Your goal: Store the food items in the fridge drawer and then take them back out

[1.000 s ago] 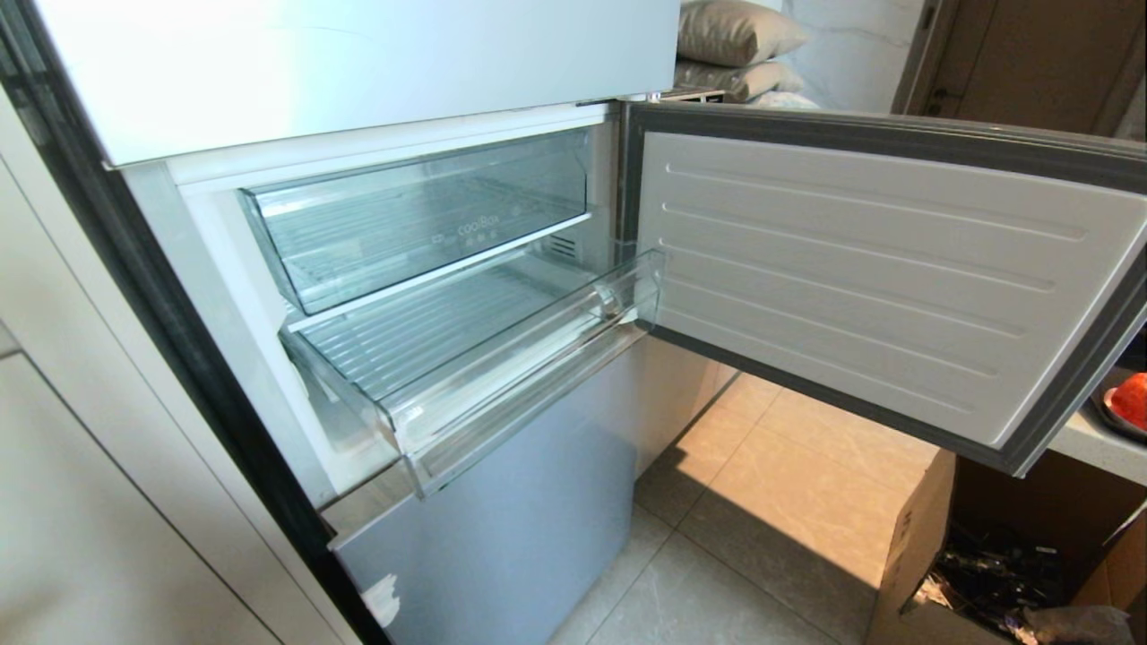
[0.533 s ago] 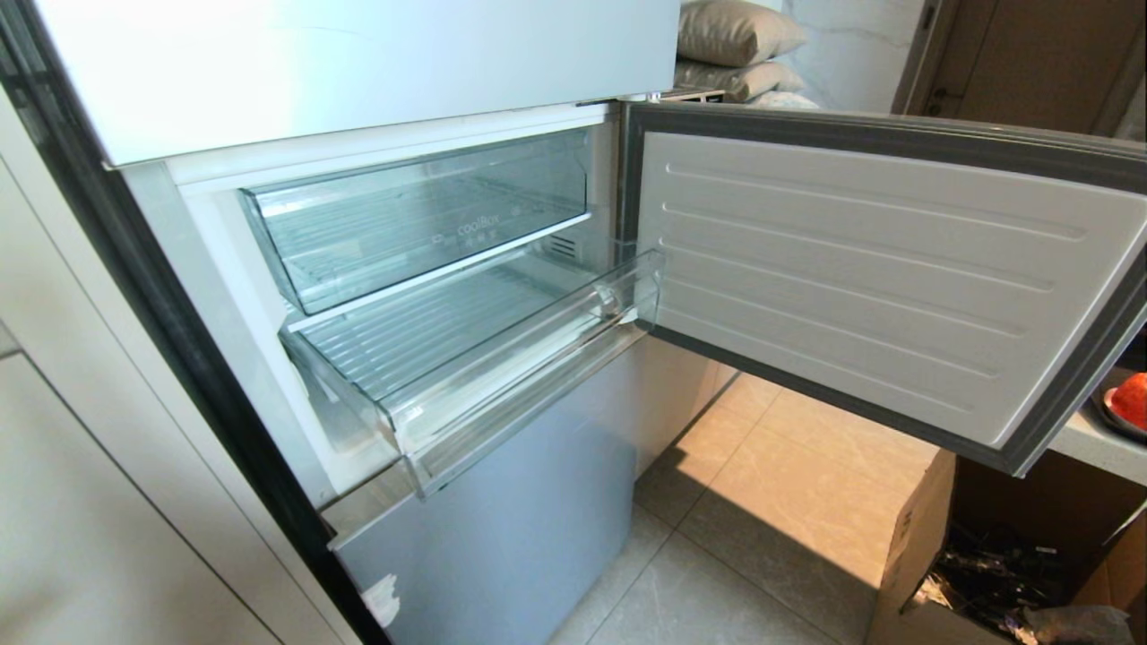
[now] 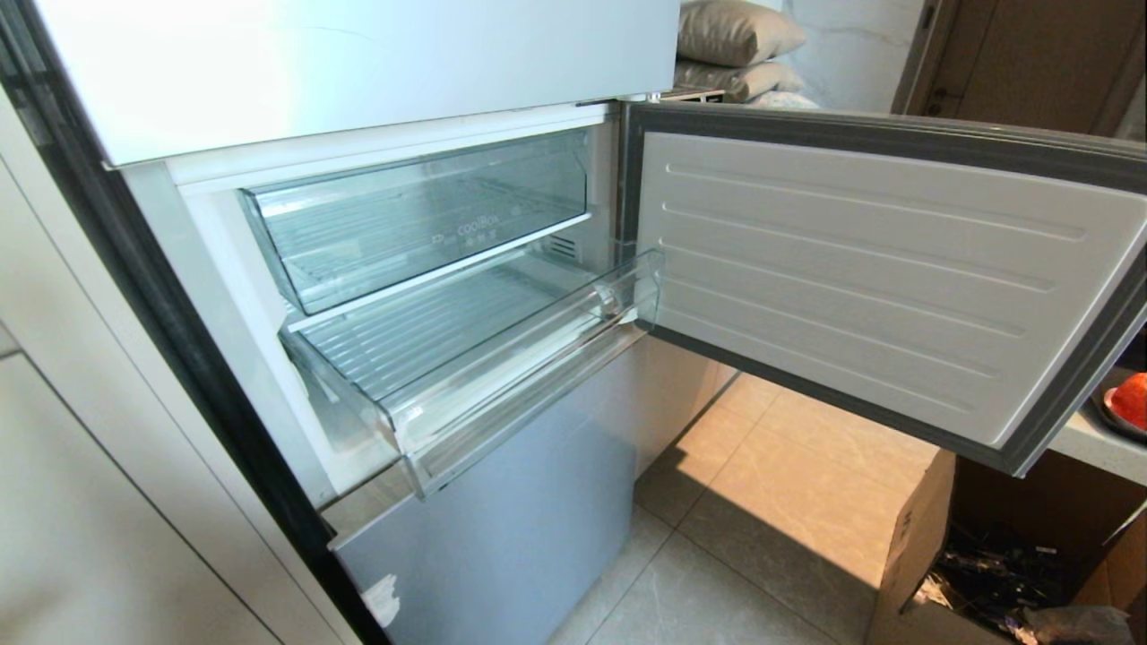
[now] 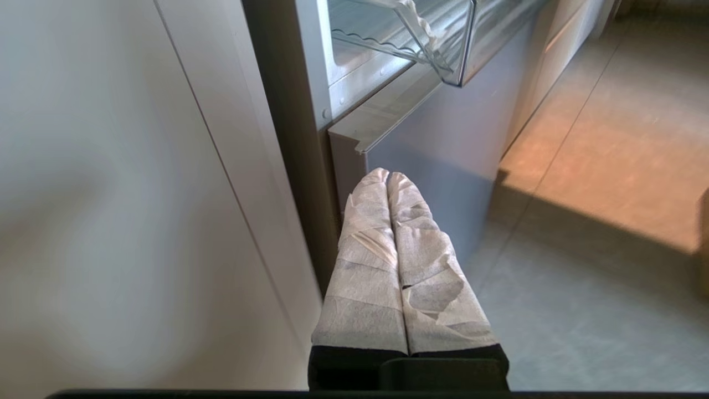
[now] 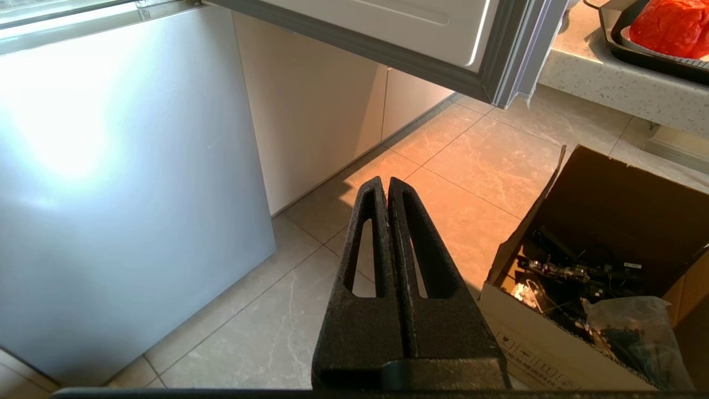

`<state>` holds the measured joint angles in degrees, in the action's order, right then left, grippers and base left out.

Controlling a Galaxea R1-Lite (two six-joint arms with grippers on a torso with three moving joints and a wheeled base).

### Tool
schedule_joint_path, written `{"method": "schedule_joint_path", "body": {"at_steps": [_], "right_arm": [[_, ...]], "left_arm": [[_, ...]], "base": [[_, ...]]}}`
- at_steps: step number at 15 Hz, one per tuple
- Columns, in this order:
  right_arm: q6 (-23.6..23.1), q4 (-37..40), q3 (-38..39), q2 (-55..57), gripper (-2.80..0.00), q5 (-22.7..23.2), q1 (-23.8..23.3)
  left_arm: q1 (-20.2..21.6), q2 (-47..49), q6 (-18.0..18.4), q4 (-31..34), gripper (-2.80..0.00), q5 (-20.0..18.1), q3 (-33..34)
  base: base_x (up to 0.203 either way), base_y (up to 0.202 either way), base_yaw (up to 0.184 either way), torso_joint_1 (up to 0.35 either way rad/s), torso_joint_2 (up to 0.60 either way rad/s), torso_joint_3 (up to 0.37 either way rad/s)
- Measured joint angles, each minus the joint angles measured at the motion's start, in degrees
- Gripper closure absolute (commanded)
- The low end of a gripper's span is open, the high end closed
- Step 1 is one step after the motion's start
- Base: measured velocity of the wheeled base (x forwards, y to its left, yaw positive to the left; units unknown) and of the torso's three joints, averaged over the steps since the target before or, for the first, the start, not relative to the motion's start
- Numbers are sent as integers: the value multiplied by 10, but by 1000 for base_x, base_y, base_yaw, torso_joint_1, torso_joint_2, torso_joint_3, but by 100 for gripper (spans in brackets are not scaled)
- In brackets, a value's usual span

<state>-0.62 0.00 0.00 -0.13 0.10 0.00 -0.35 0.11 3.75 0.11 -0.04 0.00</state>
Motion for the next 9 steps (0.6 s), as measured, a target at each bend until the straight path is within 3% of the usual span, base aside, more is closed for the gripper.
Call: {"method": "schedule_joint_path", "body": {"at_steps": [2, 5, 9], "right_arm": [[-1, 0, 0, 0, 0, 0, 0], [-9, 1, 0, 0, 0, 3, 0], [-13, 1, 0, 0, 0, 2, 0]], "left_arm": [[0, 3, 23, 1, 0, -11, -23], [-3, 61, -1, 2, 0, -62, -122], [-22, 258, -25, -8, 0, -201, -207]], "base": [[0, 0, 0, 0, 0, 0], [0, 0, 0, 0, 0, 0], [0, 0, 0, 0, 0, 0]]}}
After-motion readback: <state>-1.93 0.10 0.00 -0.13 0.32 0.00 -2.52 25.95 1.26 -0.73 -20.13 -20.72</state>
